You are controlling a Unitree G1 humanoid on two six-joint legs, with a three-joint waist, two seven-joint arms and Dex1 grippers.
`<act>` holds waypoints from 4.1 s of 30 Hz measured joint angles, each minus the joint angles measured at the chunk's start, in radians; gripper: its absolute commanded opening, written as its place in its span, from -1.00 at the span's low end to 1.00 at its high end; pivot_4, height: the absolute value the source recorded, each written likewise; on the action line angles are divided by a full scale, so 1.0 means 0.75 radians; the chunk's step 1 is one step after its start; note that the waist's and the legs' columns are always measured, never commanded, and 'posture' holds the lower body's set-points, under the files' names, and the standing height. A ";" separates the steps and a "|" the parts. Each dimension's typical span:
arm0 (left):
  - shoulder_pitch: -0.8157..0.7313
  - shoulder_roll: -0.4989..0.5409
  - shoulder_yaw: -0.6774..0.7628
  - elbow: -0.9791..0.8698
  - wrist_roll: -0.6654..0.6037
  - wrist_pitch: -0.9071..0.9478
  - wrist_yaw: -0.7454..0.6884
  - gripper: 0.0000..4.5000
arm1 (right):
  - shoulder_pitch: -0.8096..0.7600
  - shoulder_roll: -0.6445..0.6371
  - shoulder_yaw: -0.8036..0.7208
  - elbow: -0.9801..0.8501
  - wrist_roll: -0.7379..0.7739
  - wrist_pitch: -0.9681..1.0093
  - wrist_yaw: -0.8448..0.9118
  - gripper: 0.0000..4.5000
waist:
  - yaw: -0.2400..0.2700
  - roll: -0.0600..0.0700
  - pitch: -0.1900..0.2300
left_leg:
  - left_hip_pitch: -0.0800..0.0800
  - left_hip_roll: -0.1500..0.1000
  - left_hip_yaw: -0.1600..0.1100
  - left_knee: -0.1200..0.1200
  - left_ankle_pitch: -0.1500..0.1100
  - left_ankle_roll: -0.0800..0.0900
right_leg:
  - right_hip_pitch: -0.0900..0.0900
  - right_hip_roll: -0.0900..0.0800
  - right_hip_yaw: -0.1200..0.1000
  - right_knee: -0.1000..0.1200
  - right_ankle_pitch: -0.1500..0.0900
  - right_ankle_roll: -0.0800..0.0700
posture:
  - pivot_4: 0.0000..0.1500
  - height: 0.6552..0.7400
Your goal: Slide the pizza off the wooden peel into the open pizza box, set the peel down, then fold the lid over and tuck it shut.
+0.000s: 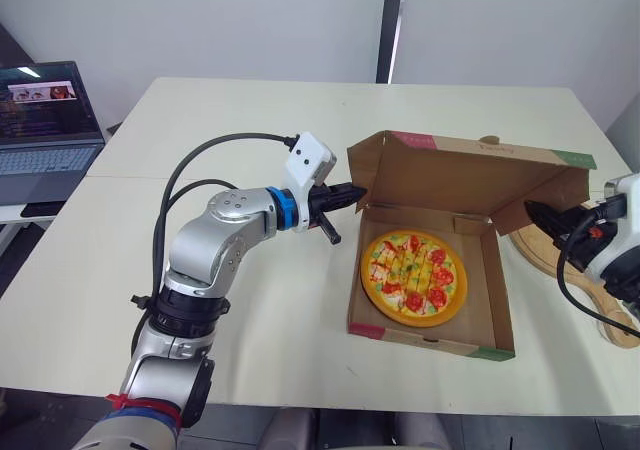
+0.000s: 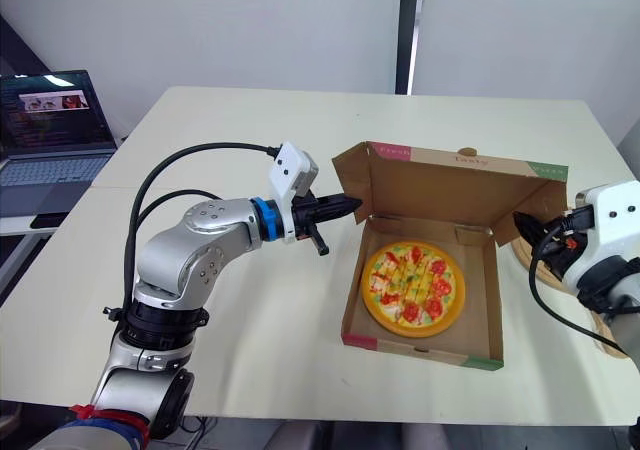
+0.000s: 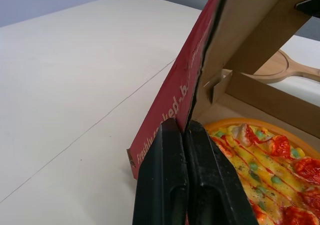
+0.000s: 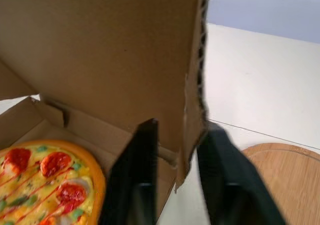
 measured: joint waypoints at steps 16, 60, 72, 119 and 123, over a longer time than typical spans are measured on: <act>-0.129 -0.124 0.033 0.113 -0.051 0.170 0.060 -1.00 | -0.218 0.004 0.099 0.008 -0.009 0.189 -0.205 -0.97 | -0.005 0.000 0.000 | 0.000 0.000 0.000 0.000 0.000 0.000 | 0.000 0.000 0.000 0.000 0.000 0.000 | 1.00 0.86; 0.336 0.021 0.051 -0.259 -0.182 0.131 0.069 -1.00 | 0.468 0.220 0.276 -0.314 -0.187 -0.321 -0.231 -0.97 | -0.030 0.002 -0.002 | 0.002 0.001 0.000 -0.002 0.000 0.000 | 0.001 0.001 0.000 0.000 0.000 0.000 | 1.00 0.86; 0.357 0.034 0.006 -0.259 -0.152 0.062 0.068 -1.00 | 0.556 0.272 0.253 -0.225 -0.210 -0.430 -0.123 -0.10 | -0.027 0.002 -0.002 | 0.002 0.001 -0.001 -0.002 0.000 0.000 | 0.002 0.001 0.000 -0.001 0.000 0.000 | 1.00 0.86; 0.338 0.368 0.047 -0.153 -0.300 -0.039 -0.400 1.00 | -0.040 -0.570 0.180 0.132 0.194 -0.169 0.426 -1.00 | -0.027 0.002 -0.001 | 0.002 0.001 0.000 0.000 -0.001 0.002 | 0.004 0.001 -0.001 -0.001 -0.001 0.000 | 1.00 0.86; 0.154 0.511 0.122 0.032 -0.402 0.051 -0.592 1.00 | -0.050 -0.570 0.181 0.134 0.183 -0.172 0.447 -1.00 | -0.027 0.001 -0.001 | 0.002 0.001 -0.001 0.000 -0.003 0.005 | 0.004 0.001 -0.002 -0.001 -0.001 0.000 | 1.00 0.86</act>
